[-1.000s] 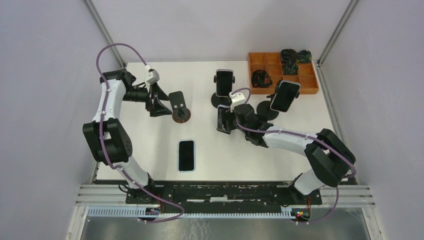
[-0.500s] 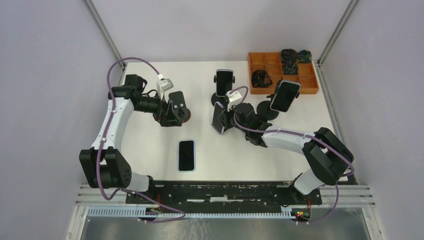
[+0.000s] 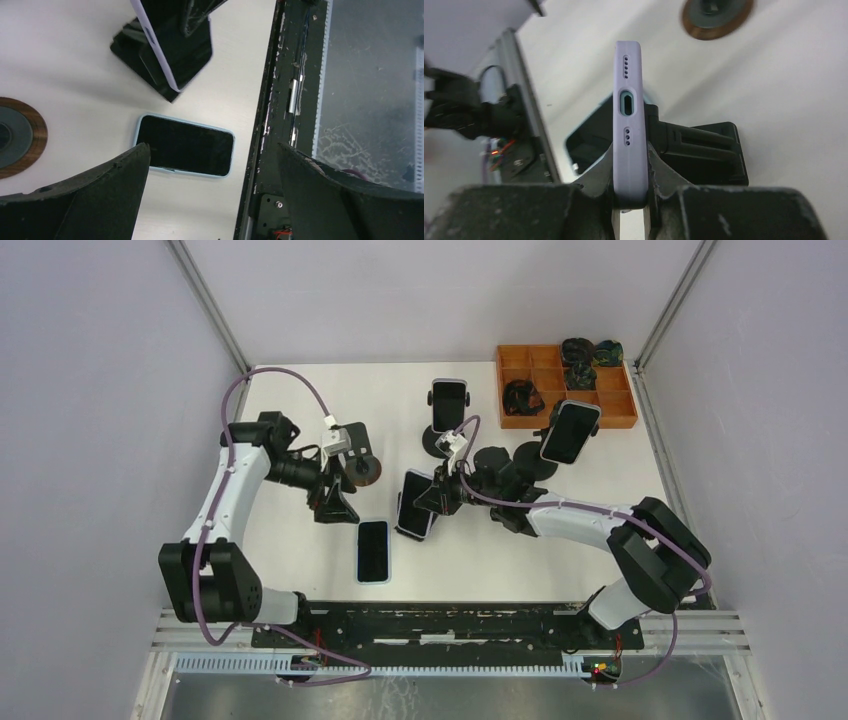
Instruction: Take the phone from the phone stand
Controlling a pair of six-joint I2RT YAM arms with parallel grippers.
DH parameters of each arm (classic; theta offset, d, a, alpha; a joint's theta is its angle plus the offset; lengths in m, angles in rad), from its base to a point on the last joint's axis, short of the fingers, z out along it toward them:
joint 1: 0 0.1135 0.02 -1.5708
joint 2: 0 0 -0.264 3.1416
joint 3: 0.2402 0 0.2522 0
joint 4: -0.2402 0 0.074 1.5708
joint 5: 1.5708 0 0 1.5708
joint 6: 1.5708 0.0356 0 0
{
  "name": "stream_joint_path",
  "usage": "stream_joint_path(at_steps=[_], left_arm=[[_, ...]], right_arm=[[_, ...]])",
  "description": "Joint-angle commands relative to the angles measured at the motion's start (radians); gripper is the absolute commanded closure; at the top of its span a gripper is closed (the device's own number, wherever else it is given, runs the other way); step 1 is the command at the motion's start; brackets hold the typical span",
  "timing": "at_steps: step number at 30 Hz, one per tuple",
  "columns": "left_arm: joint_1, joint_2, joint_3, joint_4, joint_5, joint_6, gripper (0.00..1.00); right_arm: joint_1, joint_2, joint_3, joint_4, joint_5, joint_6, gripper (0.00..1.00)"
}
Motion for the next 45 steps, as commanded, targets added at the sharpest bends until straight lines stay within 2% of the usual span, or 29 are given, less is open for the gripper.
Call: stream_joint_path(at_steps=[1,7,11,15,22,35,40,45], left_arm=[[0.001,-0.056,0.008,-0.075,0.013,0.258,0.0],[0.0,-0.087,-0.028,-0.028,0.007,0.28,0.0],[-0.028,-0.092,-0.036,-0.027,0.026,0.297,0.03],[-0.073,-0.094,-0.054,-0.035,0.038,0.32,0.11],[-0.135,-0.111,-0.069,-0.022,0.067,0.291,0.18],[-0.166,-0.145,-0.115,-0.022,0.167,0.297,0.38],[-0.17,-0.135,-0.104,-0.033,0.18,0.31,0.57],[-0.17,-0.129,-0.092,-0.086,0.175,0.375,0.89]], right_arm=[[0.004,-0.037,0.016,0.282,-0.351,0.15,1.0],[0.004,-0.002,-0.016,0.617,-0.507,0.411,1.0],[0.009,0.026,-0.013,0.825,-0.551,0.567,1.0],[0.023,0.034,0.011,0.865,-0.556,0.607,1.0],[0.05,0.045,0.046,0.867,-0.543,0.618,1.0],[0.104,0.069,0.074,0.937,-0.496,0.66,1.0],[0.112,0.068,0.067,0.943,-0.474,0.662,1.0],[0.112,0.054,0.056,0.895,-0.453,0.63,1.0]])
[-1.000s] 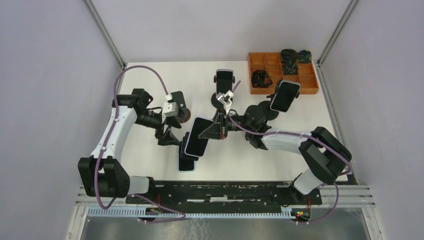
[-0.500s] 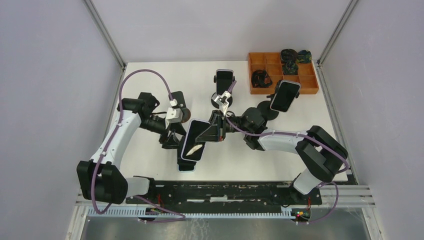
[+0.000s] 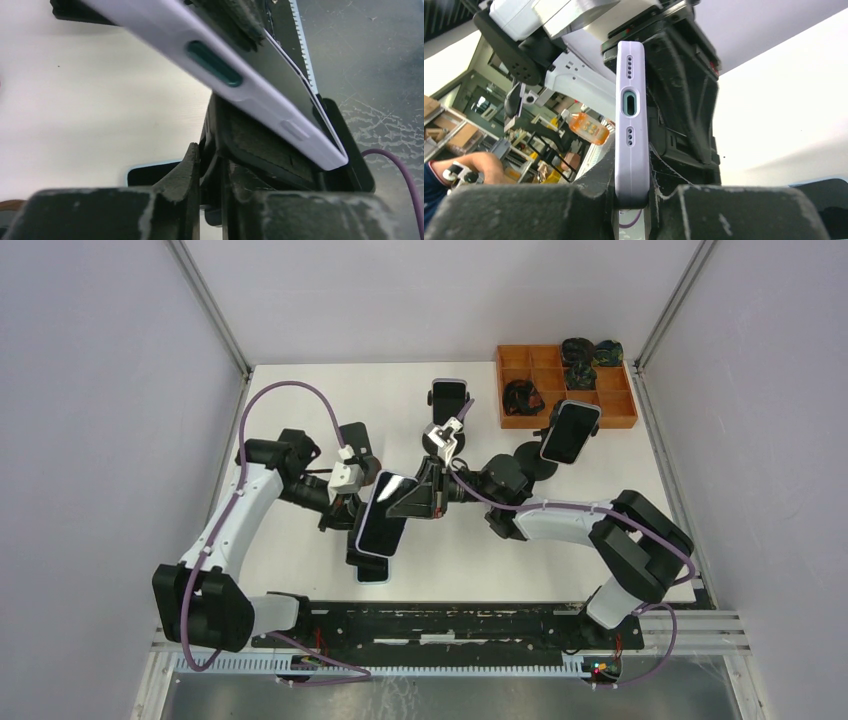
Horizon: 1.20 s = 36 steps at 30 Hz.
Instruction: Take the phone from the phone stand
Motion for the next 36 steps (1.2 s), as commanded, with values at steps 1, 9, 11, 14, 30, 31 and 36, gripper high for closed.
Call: stream_joint_path(at_steps=[1,9,11,14,30,31,36], left_arm=[[-0.006,-0.005,0.018,-0.033,0.072,0.051,0.95],[-0.006,-0.022,0.027,-0.032,0.047,0.076,0.98],[-0.006,-0.024,0.03,-0.033,0.045,0.081,0.98],[-0.006,-0.026,0.036,-0.034,0.043,0.088,0.98],[-0.006,-0.038,0.039,-0.033,-0.052,0.171,0.98],[-0.006,-0.037,0.043,-0.032,-0.06,0.177,0.98],[-0.005,-0.031,0.073,-0.024,-0.084,0.183,0.98]], right_arm=[[0.026,-0.028,0.043,0.09,0.035,-0.042,1.0],[-0.016,-0.064,0.022,-0.028,0.097,-0.082,0.8],[-0.018,-0.071,0.019,-0.046,0.113,-0.091,0.71],[-0.018,-0.081,0.019,-0.064,0.137,-0.095,0.62],[-0.079,-0.234,0.014,-0.217,0.13,-0.122,0.95],[-0.086,-0.25,0.013,-0.247,0.123,-0.137,0.96],[-0.118,-0.347,-0.019,-0.478,0.09,-0.249,1.0]])
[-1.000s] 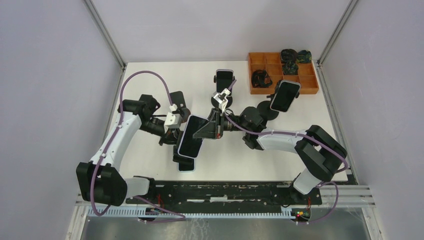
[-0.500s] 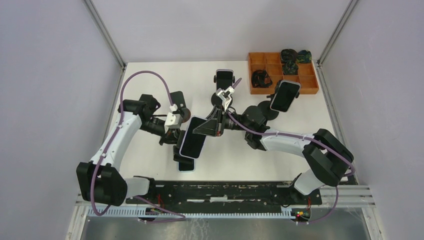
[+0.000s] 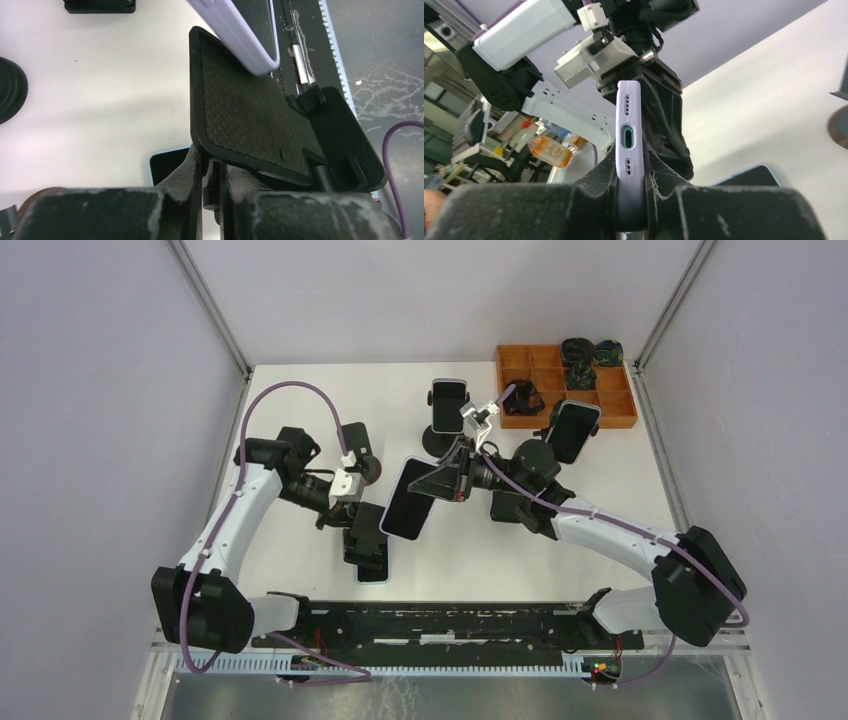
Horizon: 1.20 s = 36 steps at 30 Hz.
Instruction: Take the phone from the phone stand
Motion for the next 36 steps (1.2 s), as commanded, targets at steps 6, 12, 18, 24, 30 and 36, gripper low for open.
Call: stream_joint_path(at_steps=[6,12,18,24,30,36], left_arm=[[-0.002,-0.005,0.116,0.006,0.006,0.041,0.98],[-0.002,0.001,0.14,0.005,0.028,0.035,0.98],[-0.002,-0.023,0.134,-0.001,0.018,0.031,0.98],[-0.002,-0.028,0.131,-0.005,0.02,0.028,0.98],[-0.003,-0.025,0.126,-0.011,0.042,0.033,0.98],[-0.002,-0.024,0.118,-0.015,0.058,0.045,0.98]], right_arm=[[-0.016,-0.071,-0.064,-0.42,-0.046,-0.221,1.0],[0.022,0.131,-0.033,-0.509,-0.013,-0.247,1.0],[0.056,0.342,0.096,-0.56,0.023,-0.265,1.0],[0.054,0.441,0.141,-0.545,0.074,-0.249,0.99],[0.053,0.453,0.145,-0.599,0.212,-0.253,0.6],[0.055,0.373,0.137,-0.698,0.402,-0.292,0.21]])
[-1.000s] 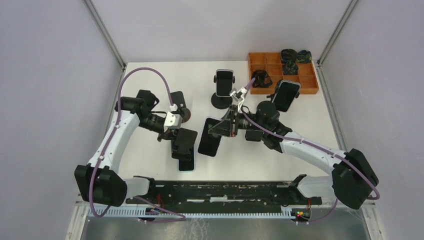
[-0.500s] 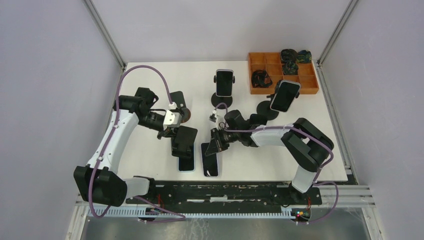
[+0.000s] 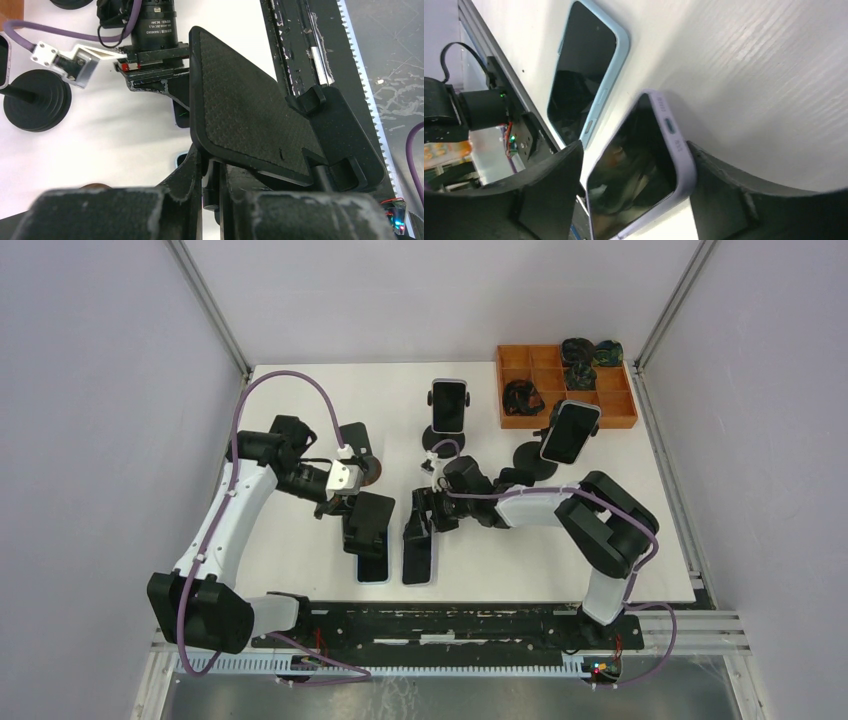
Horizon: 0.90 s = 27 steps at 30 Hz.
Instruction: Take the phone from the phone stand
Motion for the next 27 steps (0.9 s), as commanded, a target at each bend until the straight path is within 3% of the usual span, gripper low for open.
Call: stream_joint_path(at_steps=[1,4,9,15,18,21,27], left_arm=[[-0.002,-0.023,0.013,-0.018,0.077,0.039,0.98],[-0.003,-0.018,0.01,-0.018,0.092,0.043,0.98],[-0.002,-0.015,0.016,-0.014,0.094,0.044,0.98],[-0.002,-0.016,0.016,-0.007,0.097,0.044,0.98],[-0.003,-0.016,0.018,-0.002,0.1,0.041,0.98],[-0.002,-0.015,0.019,0.002,0.104,0.039,0.98],[-0.003,-0.013,0.017,0.006,0.108,0.038,0.98]], right_arm=[[-0.003,-0.098,0.025,-0.061,0.202,-0.046,0.14],[-0.002,-0.183,0.021,-0.088,0.255,-0.078,0.02],[-0.003,-0.333,0.008,-0.103,0.251,-0.121,0.02],[-0.002,-0.483,-0.07,0.063,0.033,-0.09,0.02],[0.001,-0.529,-0.147,0.287,-0.147,0.003,0.05],[0.022,-0.543,-0.18,0.493,-0.233,0.089,0.09],[0.109,-0.43,-0.074,0.571,-0.257,0.134,0.23]])
